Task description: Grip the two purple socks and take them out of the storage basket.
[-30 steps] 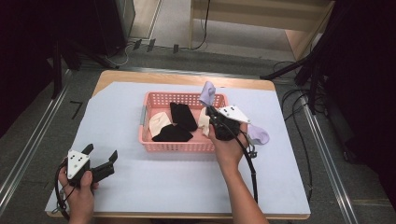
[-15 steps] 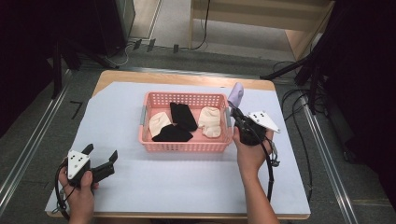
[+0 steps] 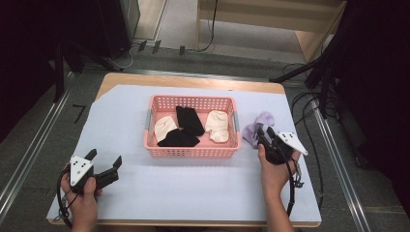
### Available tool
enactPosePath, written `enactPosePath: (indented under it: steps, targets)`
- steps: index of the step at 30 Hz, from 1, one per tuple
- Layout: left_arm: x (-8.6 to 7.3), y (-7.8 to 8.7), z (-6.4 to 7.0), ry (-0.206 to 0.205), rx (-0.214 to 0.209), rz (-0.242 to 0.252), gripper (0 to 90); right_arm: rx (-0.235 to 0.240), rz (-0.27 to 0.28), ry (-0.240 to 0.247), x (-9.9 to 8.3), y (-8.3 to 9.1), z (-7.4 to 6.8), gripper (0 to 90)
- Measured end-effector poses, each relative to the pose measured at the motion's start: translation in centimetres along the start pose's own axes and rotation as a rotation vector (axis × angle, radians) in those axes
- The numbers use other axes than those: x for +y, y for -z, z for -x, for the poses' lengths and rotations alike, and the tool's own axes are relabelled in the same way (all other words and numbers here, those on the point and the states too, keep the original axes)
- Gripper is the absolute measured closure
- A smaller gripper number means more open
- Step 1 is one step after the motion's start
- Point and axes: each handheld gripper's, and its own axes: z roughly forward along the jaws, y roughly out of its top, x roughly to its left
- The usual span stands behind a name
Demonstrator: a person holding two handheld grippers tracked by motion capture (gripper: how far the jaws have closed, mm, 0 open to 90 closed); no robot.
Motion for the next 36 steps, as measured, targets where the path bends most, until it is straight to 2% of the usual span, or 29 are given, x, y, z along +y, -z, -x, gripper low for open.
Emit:
enactPosePath:
  steps: [3,6,14,17,20,24,27,34,36]
  targets:
    - [0.0,0.0,0.0,0.0,0.001,0.0,14.0,0.028,0.013,-0.022,-0.2,0.6,0.9,53.3]
    - [0.0,0.0,0.0,0.0,0.002,0.001,14.0,0.05,0.015,-0.007,-0.5,1.4,1.5,51.6]
    - [0.0,0.0,0.0,-0.009,0.007,0.004,14.0,0.063,0.002,0.032,-2.4,3.8,4.3,46.8]
    - [0.0,0.0,0.0,-0.009,0.008,0.005,14.0,0.083,0.0,0.024,-3.1,4.7,5.5,41.9]
    - [0.0,0.1,0.1,-0.006,0.011,0.006,14.0,0.101,0.01,0.025,-3.6,5.7,6.7,32.1]
    - [0.0,0.1,0.1,-0.007,0.011,0.007,14.0,0.071,0.016,0.027,-4.1,6.9,7.8,26.6]
    - [-0.1,0.1,0.1,0.0,0.01,0.014,14.0,0.092,0.011,0.003,-4.5,7.8,8.8,26.4]
    - [-0.1,0.1,0.1,0.007,0.009,0.016,14.0,0.049,0.011,0.016,-5.4,10.1,10.7,26.5]
    - [0.0,0.1,0.1,0.005,0.011,0.009,14.0,0.041,0.03,-0.005,-5.6,10.6,11.3,25.8]
